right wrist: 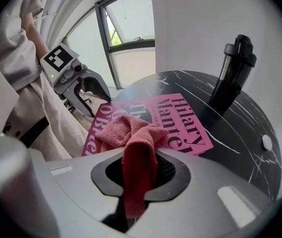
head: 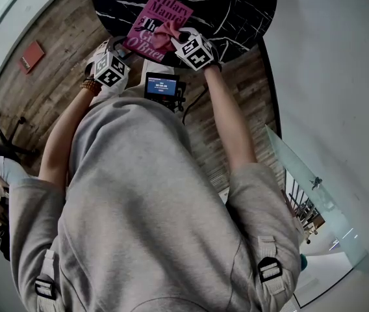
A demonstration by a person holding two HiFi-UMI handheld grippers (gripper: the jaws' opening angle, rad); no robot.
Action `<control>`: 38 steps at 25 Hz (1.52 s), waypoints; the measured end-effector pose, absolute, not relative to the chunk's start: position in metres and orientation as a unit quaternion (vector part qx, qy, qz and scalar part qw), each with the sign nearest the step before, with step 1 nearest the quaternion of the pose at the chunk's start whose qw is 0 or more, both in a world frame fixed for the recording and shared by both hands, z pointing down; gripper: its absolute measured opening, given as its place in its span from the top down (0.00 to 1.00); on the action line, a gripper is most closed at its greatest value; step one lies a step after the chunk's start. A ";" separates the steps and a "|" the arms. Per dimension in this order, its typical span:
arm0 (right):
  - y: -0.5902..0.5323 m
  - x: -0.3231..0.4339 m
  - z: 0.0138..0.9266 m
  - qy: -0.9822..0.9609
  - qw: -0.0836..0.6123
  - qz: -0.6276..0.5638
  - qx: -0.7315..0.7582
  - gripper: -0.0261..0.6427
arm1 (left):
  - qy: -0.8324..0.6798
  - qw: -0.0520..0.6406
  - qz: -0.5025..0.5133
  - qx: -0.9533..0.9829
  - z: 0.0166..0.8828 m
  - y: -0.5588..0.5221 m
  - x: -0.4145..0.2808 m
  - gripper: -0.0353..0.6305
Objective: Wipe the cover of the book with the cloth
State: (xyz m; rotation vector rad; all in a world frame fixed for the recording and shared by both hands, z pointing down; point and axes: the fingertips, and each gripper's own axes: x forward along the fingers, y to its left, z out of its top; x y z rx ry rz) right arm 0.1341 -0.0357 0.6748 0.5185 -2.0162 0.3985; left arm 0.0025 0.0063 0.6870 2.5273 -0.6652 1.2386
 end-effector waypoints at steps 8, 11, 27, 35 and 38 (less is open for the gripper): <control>-0.017 0.125 0.676 -0.832 0.488 0.166 0.205 0.85 | -0.226 0.125 0.423 0.868 0.688 0.006 0.003 0.57; -0.011 0.122 0.675 -0.834 0.486 0.167 0.202 0.85 | -0.226 0.125 0.423 0.869 0.687 0.006 0.003 0.57; 0.018 0.109 0.673 -0.838 0.486 0.175 0.177 0.85 | -0.226 0.125 0.419 0.870 0.687 0.007 0.004 0.57; -0.036 0.114 0.618 -0.866 0.431 0.126 0.220 0.84 | -0.230 0.127 0.416 0.871 0.686 0.007 0.003 0.57; -0.073 0.125 0.599 -0.866 0.423 0.098 0.246 0.84 | -0.232 0.128 0.416 0.870 0.686 0.007 0.004 0.57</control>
